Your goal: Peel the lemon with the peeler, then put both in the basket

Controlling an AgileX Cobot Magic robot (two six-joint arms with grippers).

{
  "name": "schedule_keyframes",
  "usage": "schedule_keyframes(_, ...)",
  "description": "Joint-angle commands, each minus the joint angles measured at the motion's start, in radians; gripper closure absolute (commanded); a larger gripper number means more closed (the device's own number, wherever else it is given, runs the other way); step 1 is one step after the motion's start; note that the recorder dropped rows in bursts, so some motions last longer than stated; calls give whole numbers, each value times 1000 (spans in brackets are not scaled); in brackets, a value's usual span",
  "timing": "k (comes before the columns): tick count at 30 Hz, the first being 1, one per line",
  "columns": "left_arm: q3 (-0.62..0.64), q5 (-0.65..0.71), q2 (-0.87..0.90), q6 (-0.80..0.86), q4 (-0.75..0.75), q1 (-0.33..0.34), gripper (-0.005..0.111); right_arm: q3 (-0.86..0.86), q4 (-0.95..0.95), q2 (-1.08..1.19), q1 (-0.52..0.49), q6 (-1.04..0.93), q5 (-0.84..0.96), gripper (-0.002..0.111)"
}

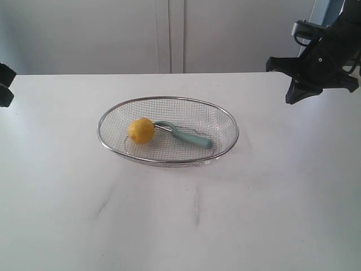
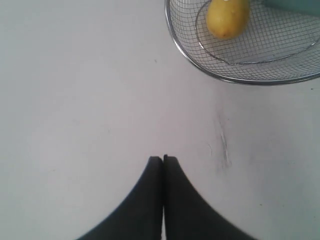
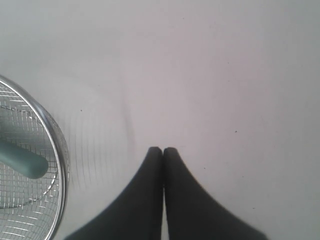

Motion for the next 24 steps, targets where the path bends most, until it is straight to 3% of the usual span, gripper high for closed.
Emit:
schedule_keyframes(1,34,2,-100,-4,-22,4,107,2,1,-14,-5,-2,-4,108)
schedule_keyframes(24,43,6,-143,7,-10,4,107,2,1,-14,-5,-2,-4,108)
